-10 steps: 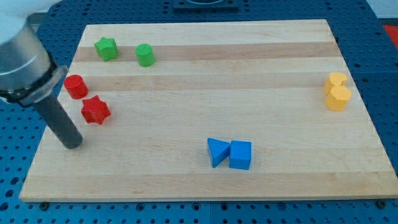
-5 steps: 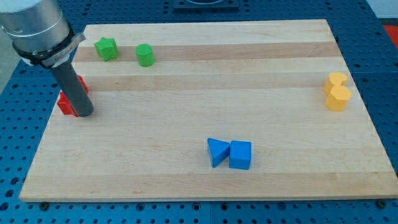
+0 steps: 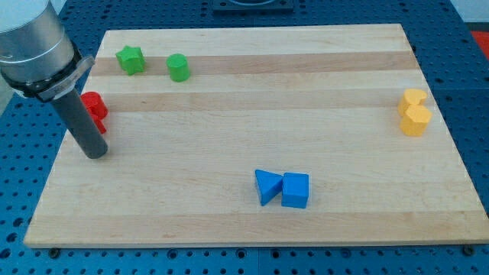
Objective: Drag the red star into the bottom side of the red circle
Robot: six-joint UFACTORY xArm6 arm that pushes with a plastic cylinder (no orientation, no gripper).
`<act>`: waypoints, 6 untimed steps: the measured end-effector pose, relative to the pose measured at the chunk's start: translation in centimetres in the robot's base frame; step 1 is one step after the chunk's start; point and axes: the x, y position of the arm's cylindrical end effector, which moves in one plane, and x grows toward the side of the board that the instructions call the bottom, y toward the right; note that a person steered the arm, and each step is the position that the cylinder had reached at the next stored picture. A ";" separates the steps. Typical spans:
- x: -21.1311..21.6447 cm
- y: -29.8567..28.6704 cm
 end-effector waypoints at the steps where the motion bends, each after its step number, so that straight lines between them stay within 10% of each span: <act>1: -0.4 -1.5; 6: -0.7 -3.8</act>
